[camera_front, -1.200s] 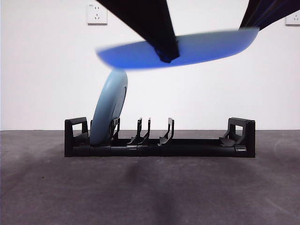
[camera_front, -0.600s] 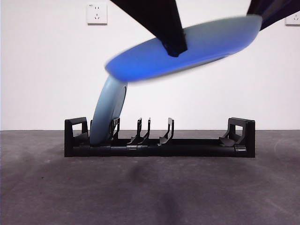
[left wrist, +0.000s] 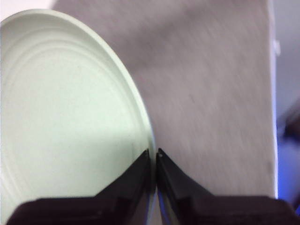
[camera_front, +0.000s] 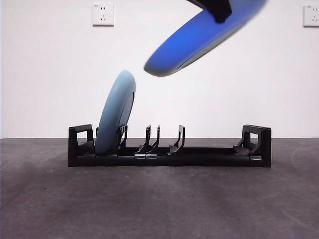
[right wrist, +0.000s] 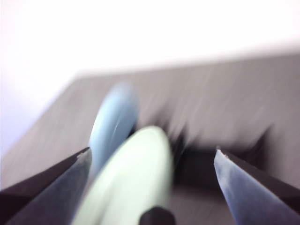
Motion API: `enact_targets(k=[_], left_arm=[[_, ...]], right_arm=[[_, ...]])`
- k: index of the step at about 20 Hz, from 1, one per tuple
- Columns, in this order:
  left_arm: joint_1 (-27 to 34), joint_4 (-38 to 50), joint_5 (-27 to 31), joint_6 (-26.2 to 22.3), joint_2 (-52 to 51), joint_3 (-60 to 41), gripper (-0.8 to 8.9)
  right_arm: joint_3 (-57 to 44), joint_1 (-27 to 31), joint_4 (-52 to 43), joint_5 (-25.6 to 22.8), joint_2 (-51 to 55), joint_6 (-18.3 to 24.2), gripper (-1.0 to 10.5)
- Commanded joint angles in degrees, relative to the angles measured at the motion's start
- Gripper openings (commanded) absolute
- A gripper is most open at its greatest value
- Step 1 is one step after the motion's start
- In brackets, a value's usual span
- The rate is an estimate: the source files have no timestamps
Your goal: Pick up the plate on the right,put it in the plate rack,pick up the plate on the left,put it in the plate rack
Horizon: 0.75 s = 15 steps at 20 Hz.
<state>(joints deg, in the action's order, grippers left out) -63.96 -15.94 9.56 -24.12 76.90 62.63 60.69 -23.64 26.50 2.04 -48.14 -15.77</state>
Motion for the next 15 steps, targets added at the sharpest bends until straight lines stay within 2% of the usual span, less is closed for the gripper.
enact_targets(k=[1, 6, 15], left_arm=[[4.9, 6.9, -7.3, 10.4, 0.1, -0.3, -0.09], [13.7, 19.8, -18.8, 22.8, 0.7, -0.3, -0.09], [23.4, 40.6, -27.6, 43.0, 8.7, -0.3, -0.09]], right_arm=[[-0.2, 0.1, -1.0, -5.6, 3.3, 0.9, 4.4], [-0.2, 0.1, -0.7, -12.7, 8.1, 1.4, 4.4], [-0.2, 0.0, 0.9, -14.4, 11.2, 2.6, 4.4]])
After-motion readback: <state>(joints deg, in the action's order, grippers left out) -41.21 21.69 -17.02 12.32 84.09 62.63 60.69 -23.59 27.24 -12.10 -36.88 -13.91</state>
